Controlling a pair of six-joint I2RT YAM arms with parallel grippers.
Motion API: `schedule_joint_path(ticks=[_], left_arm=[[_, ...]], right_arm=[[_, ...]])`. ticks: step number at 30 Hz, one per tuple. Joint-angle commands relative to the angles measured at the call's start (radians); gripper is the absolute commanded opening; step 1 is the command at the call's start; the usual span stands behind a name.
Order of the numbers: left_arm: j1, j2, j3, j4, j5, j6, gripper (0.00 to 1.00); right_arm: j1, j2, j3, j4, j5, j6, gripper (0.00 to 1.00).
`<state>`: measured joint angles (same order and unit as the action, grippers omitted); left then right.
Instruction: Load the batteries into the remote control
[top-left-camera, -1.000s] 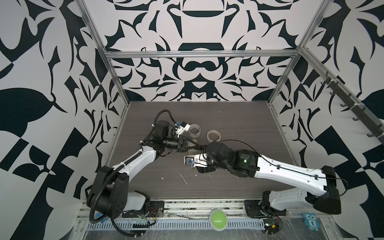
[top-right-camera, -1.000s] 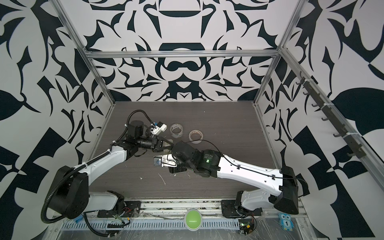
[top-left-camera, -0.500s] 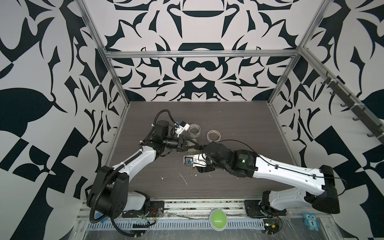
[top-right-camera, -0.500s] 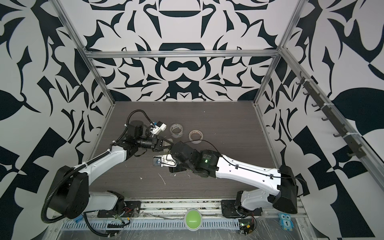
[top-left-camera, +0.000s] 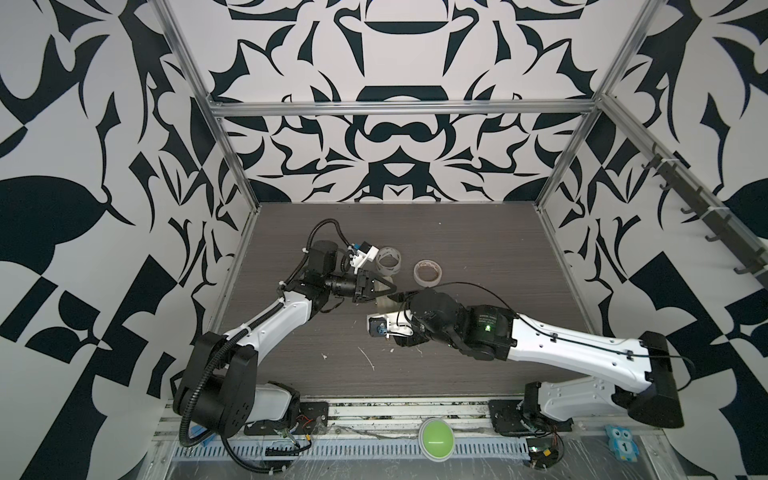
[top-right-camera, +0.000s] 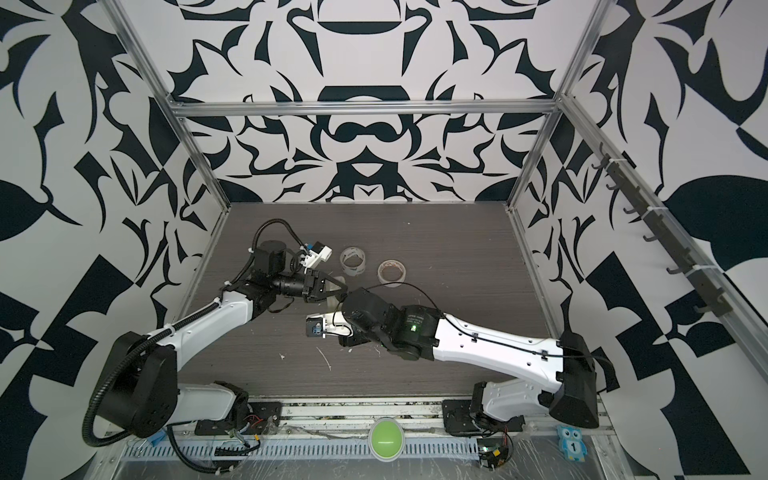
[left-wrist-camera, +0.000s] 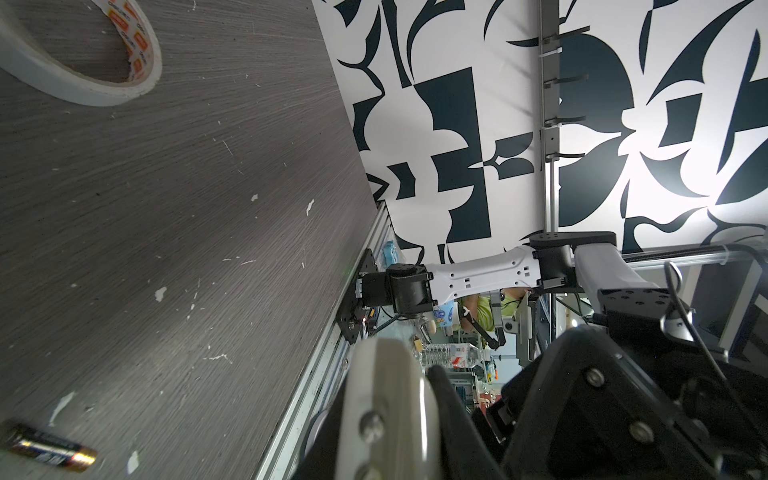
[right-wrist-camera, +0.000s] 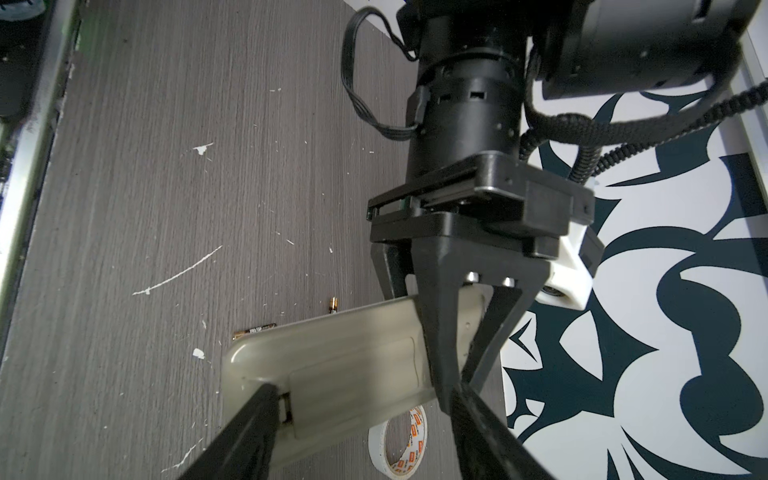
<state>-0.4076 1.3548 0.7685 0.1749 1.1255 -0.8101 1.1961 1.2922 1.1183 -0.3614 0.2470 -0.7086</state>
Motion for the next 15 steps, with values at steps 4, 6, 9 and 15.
schedule_joint_path(ticks=[4, 6, 9, 15], left_arm=[[-0.011, -0.012, 0.028, -0.005, 0.069, -0.010, 0.00], [-0.011, -0.013, 0.028, -0.006, 0.069, -0.009, 0.00], [-0.011, -0.012, 0.026, -0.006, 0.067, -0.009, 0.00], [-0.011, -0.013, 0.028, -0.006, 0.069, -0.008, 0.00]], right_arm=[[-0.003, -0.027, -0.008, 0.115, 0.080, -0.021, 0.69], [-0.001, -0.028, -0.010, 0.120, 0.082, -0.022, 0.69], [0.001, -0.031, -0.012, 0.121, 0.086, -0.024, 0.69], [0.004, -0.040, -0.018, 0.134, 0.095, -0.026, 0.69]])
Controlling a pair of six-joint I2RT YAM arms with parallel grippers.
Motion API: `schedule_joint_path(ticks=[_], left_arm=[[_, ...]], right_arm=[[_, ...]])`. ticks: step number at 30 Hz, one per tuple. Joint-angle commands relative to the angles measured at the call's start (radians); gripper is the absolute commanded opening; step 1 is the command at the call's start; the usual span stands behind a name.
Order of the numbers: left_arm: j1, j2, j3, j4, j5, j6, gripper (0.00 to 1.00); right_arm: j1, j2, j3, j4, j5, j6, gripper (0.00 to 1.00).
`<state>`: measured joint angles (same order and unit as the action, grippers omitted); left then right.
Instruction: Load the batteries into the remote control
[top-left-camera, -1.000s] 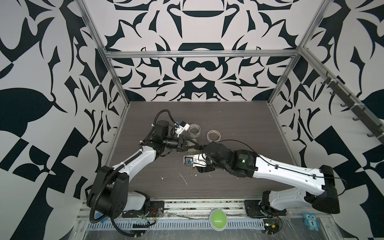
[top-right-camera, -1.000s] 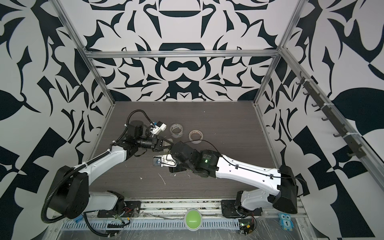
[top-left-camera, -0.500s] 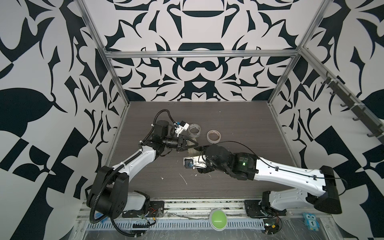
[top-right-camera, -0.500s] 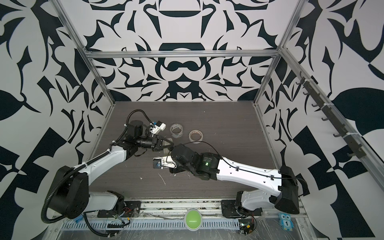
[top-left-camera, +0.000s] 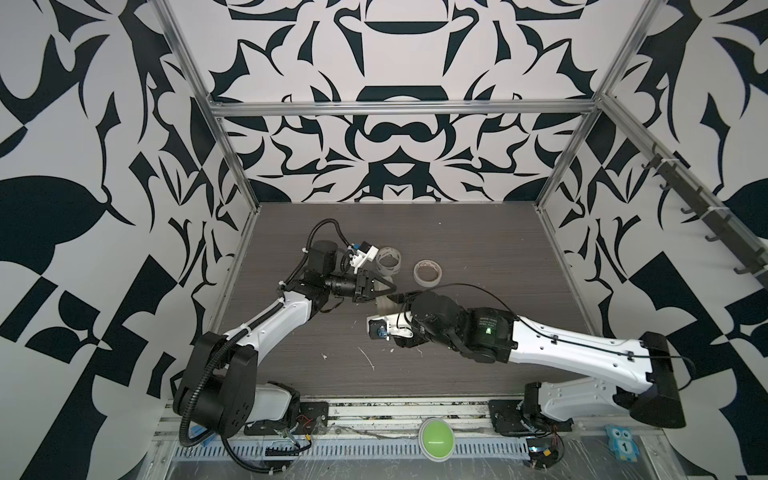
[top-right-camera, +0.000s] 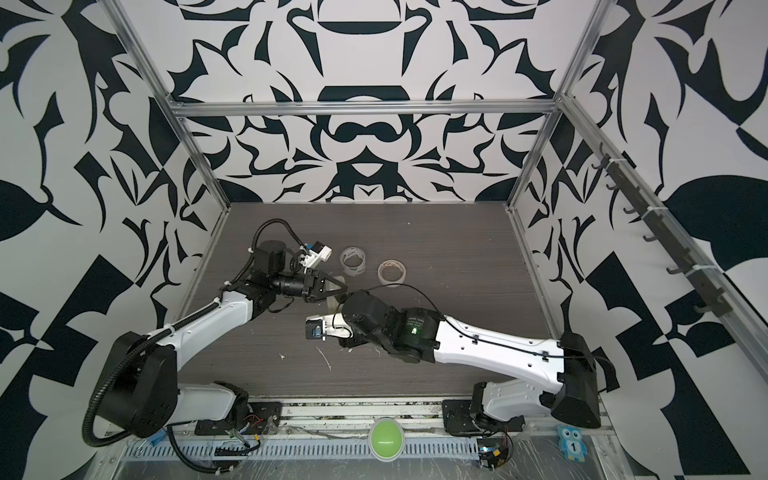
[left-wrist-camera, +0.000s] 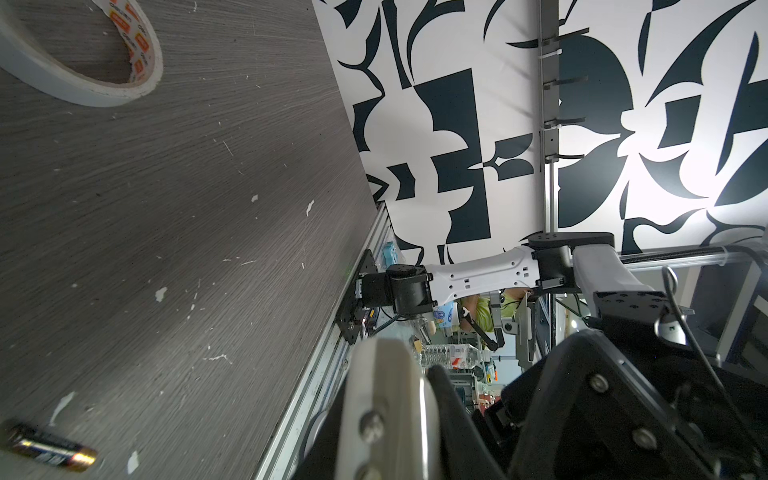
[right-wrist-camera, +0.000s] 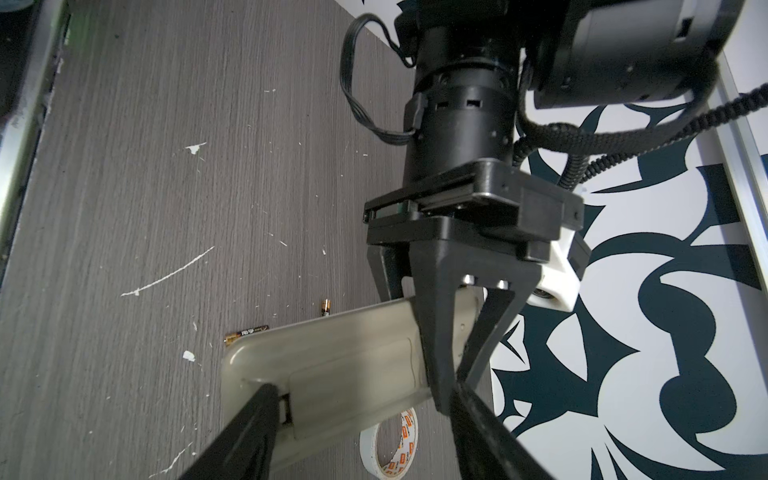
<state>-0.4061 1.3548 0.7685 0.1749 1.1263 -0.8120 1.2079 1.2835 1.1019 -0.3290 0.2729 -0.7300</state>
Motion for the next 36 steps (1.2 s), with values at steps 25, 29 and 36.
schedule_joint_path(ticks=[25, 29, 36], left_arm=[[-0.011, -0.030, 0.033, -0.031, 0.073, 0.033, 0.00], [-0.013, -0.029, 0.032, -0.030, 0.074, 0.033, 0.00], [-0.020, -0.033, 0.032, -0.031, 0.078, 0.034, 0.00]], right_arm=[[-0.063, -0.100, 0.078, -0.100, -0.264, 0.186, 0.77], [-0.073, -0.096, 0.085, -0.116, -0.260, 0.180, 0.77], [-0.077, -0.063, 0.105, -0.126, -0.273, 0.161, 0.77]])
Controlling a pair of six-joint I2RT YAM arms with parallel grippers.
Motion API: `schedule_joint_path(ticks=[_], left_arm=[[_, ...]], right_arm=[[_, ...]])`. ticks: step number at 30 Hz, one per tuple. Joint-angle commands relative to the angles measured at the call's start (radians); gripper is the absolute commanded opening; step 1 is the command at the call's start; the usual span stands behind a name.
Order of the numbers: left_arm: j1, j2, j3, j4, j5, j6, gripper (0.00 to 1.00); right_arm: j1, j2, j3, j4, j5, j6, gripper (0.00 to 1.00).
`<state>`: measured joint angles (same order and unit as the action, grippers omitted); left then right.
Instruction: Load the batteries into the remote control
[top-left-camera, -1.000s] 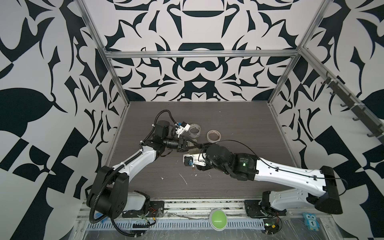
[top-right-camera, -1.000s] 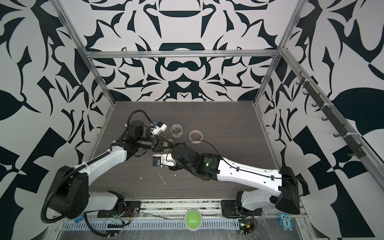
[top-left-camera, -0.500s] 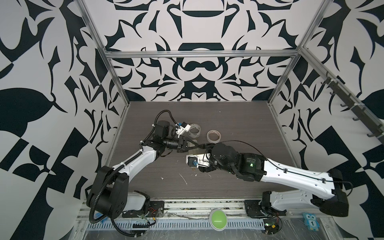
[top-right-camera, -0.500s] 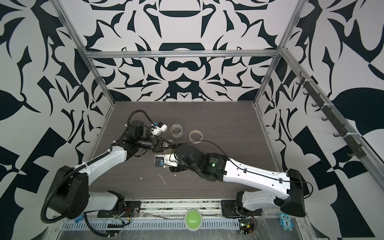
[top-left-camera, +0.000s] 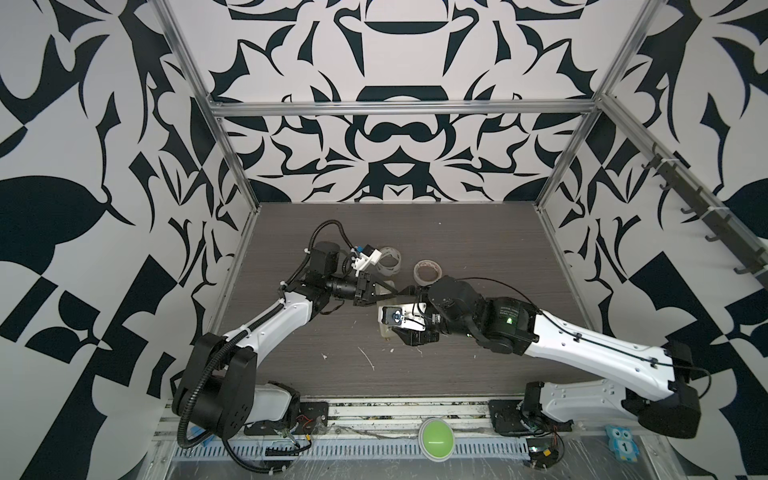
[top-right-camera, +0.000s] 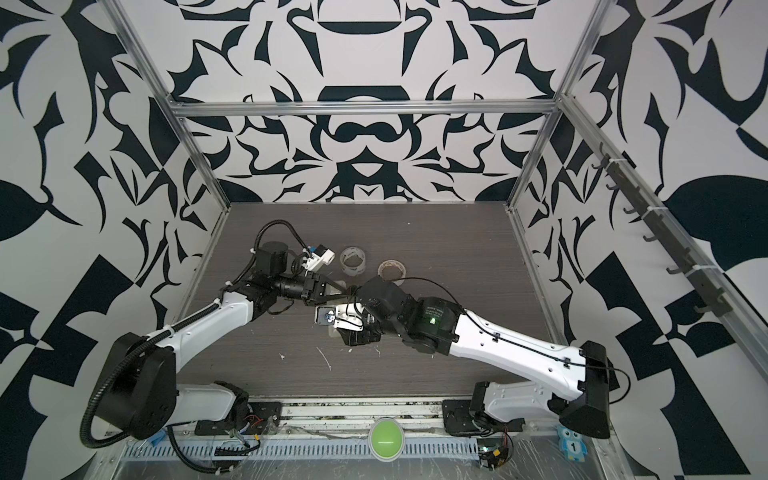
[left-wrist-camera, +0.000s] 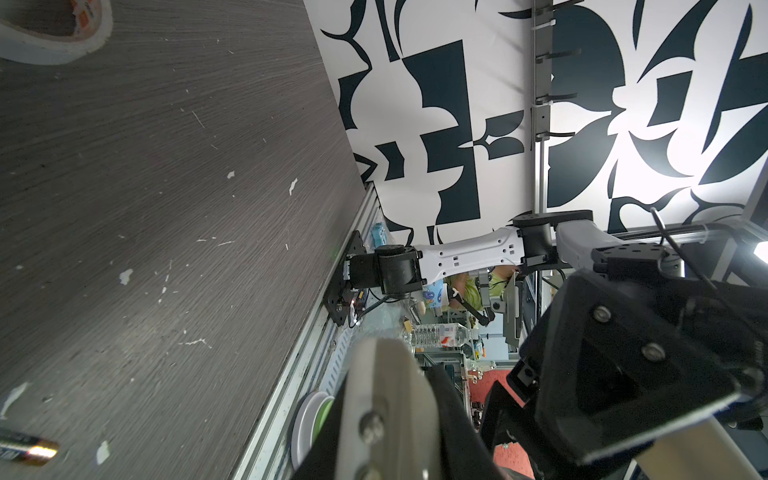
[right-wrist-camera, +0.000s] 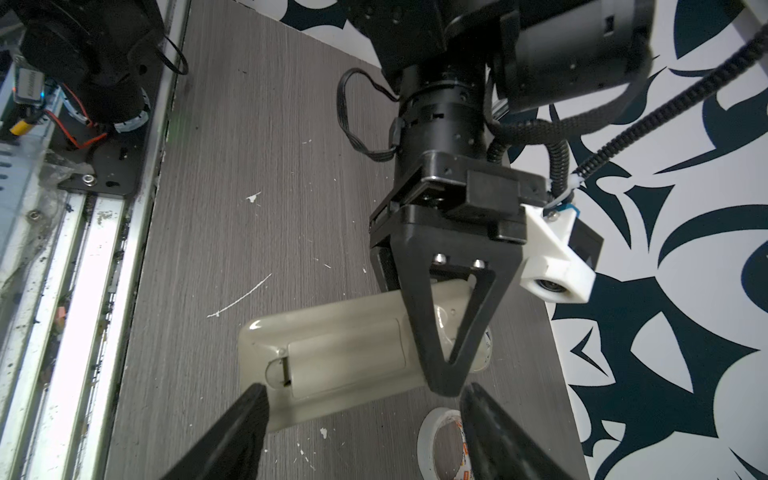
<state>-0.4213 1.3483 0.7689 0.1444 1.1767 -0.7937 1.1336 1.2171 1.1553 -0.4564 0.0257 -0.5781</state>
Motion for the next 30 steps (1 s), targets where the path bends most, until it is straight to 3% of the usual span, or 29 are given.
schedule_joint_path(ticks=[1, 9, 22, 30], left_arm=[[-0.006, -0.026, 0.032, 0.001, 0.027, 0.016, 0.00], [-0.006, -0.025, 0.032, -0.017, 0.014, 0.022, 0.00], [0.034, 0.039, 0.080, -0.239, -0.160, 0.103, 0.00], [0.075, 0.055, 0.078, -0.240, -0.196, 0.062, 0.00]], right_arm=[[-0.002, 0.008, 0.058, -0.003, -0.030, 0.006, 0.77], [0.002, 0.077, 0.147, -0.119, 0.067, -0.027, 0.75], [0.102, 0.284, 0.386, -0.410, 0.438, -0.025, 0.72], [0.109, 0.354, 0.459, -0.456, 0.462, 0.009, 0.72]])
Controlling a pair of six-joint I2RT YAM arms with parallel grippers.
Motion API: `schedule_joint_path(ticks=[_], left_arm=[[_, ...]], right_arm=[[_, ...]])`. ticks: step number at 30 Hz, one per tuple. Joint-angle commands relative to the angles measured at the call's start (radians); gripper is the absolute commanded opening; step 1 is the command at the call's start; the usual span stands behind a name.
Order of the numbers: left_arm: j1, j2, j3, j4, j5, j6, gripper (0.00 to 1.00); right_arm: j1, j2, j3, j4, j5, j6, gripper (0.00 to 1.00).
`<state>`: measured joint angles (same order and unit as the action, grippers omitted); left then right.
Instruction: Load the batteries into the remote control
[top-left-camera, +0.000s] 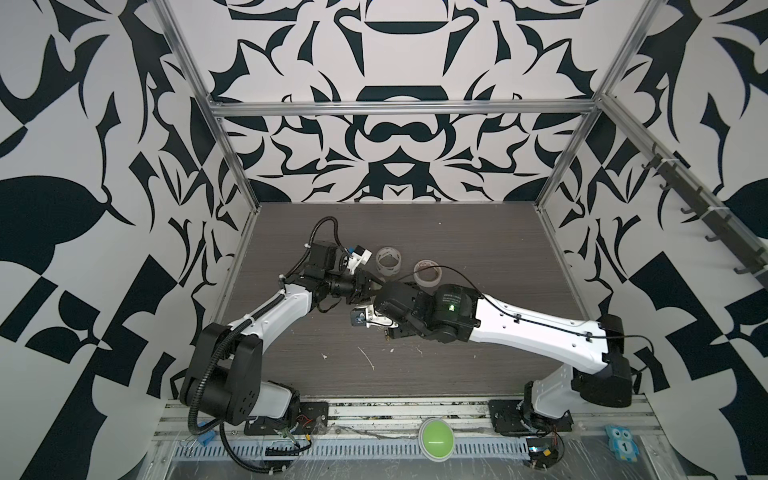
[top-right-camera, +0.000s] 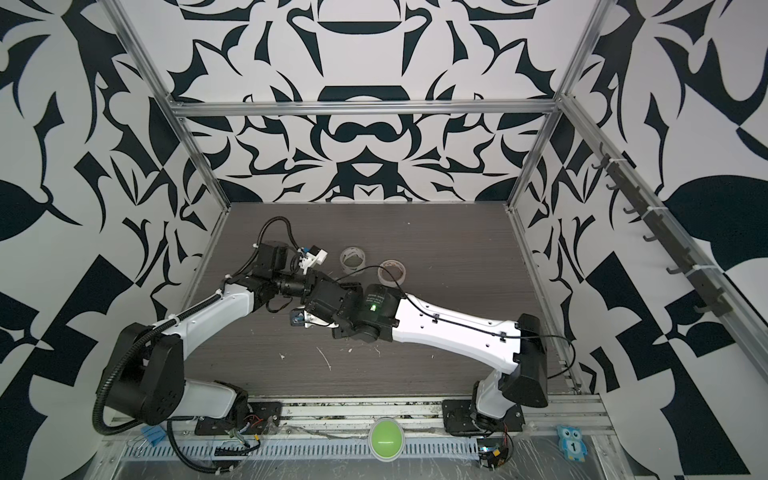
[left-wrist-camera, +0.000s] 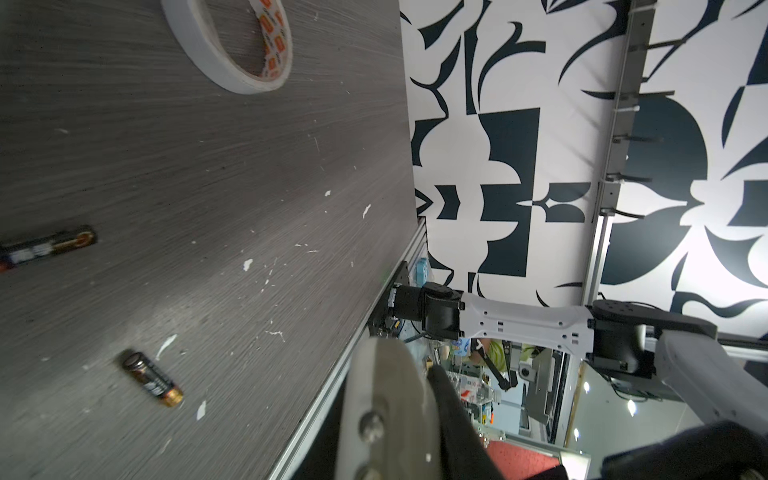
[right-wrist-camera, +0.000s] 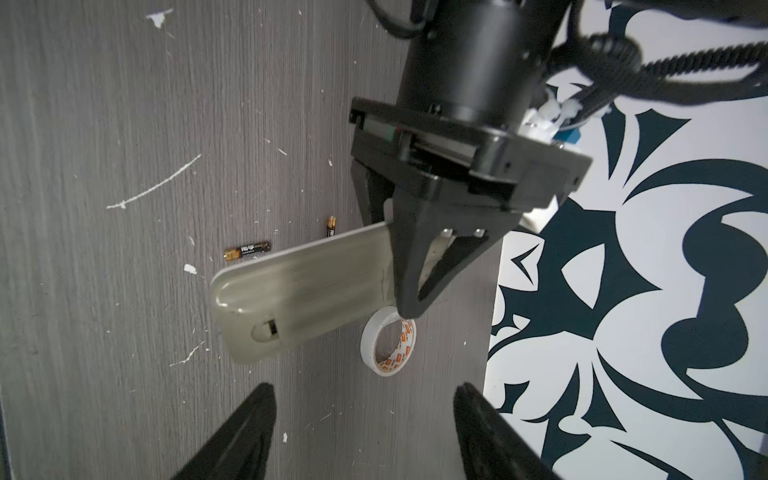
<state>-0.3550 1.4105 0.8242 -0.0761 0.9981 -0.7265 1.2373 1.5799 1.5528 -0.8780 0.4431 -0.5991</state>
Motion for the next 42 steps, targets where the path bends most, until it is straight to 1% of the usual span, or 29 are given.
schedule_joint_path(ticks=[1, 21, 42], left_arm=[[0.014, -0.008, 0.021, -0.017, -0.019, -0.008, 0.00], [0.030, -0.011, 0.005, 0.045, 0.006, -0.053, 0.00], [0.031, -0.018, 0.004, 0.036, 0.002, -0.045, 0.00]], right_arm=[[0.006, -0.001, 0.064, -0.033, 0.043, 0.030, 0.72], [0.006, 0.056, 0.044, 0.045, 0.024, 0.010, 0.72], [-0.011, 0.094, 0.029, 0.031, 0.083, 0.007, 0.72]])
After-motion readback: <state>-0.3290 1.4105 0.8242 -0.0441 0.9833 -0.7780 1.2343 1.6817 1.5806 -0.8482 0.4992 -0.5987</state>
